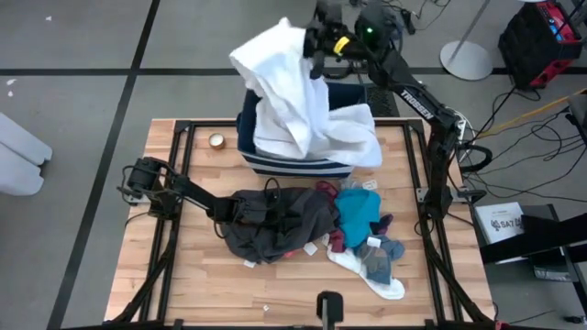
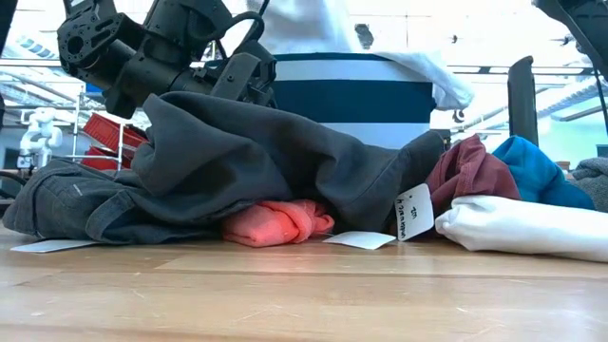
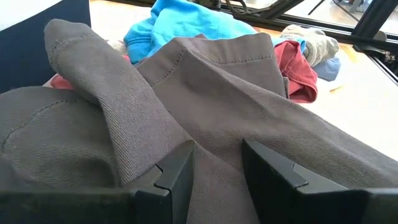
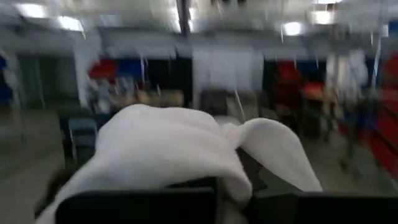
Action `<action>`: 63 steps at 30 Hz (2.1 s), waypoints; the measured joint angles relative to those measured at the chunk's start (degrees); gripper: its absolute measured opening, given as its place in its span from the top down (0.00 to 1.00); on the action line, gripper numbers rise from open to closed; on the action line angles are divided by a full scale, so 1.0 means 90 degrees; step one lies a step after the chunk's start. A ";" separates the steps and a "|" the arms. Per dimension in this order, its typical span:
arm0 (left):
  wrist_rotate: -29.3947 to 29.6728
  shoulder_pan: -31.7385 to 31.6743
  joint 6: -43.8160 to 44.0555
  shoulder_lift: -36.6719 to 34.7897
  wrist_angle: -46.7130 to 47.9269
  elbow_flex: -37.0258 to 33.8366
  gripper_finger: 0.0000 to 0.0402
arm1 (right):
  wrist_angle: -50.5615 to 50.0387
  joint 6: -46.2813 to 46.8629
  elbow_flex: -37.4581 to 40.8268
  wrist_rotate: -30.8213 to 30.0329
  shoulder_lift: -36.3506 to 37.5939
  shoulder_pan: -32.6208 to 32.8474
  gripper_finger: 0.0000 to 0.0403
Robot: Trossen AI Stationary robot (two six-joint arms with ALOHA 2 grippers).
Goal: Sort clothes
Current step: Put the white shirt into the blue bin
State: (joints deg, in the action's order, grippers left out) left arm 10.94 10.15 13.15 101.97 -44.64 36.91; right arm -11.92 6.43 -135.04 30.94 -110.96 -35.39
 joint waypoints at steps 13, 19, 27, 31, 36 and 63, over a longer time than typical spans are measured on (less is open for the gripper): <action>-0.0019 0.0000 0.0003 0.0000 0.0005 0.0000 0.64 | -0.5126 -0.2617 0.0005 -0.2578 0.0000 0.0091 1.00; -0.0021 0.0000 0.0005 0.0000 0.0005 0.0000 0.64 | -0.6967 -0.2627 0.0005 -0.2610 -0.0011 0.0286 1.00; -0.0022 0.0000 0.0008 0.0000 0.0005 0.0000 0.64 | -0.7443 -0.2234 0.0005 -0.2599 -0.0049 0.0506 0.94; -0.0021 0.0000 0.0015 0.0000 0.0005 0.0000 0.64 | -0.7408 -0.2315 0.0005 -0.2644 -0.0088 0.0591 0.87; -0.0022 0.0000 0.0029 0.0000 0.0002 0.0000 0.64 | -0.7259 -0.2336 0.0005 -0.3267 -0.0085 0.0667 0.72; -0.0096 0.0010 0.0136 0.0002 0.0014 0.0000 0.64 | -0.8671 -0.0931 0.1365 -0.3726 0.2351 0.2064 0.48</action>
State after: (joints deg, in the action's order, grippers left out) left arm 10.07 10.24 14.37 102.00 -44.52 36.91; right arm -89.96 -1.95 -122.76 -2.59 -89.80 -16.81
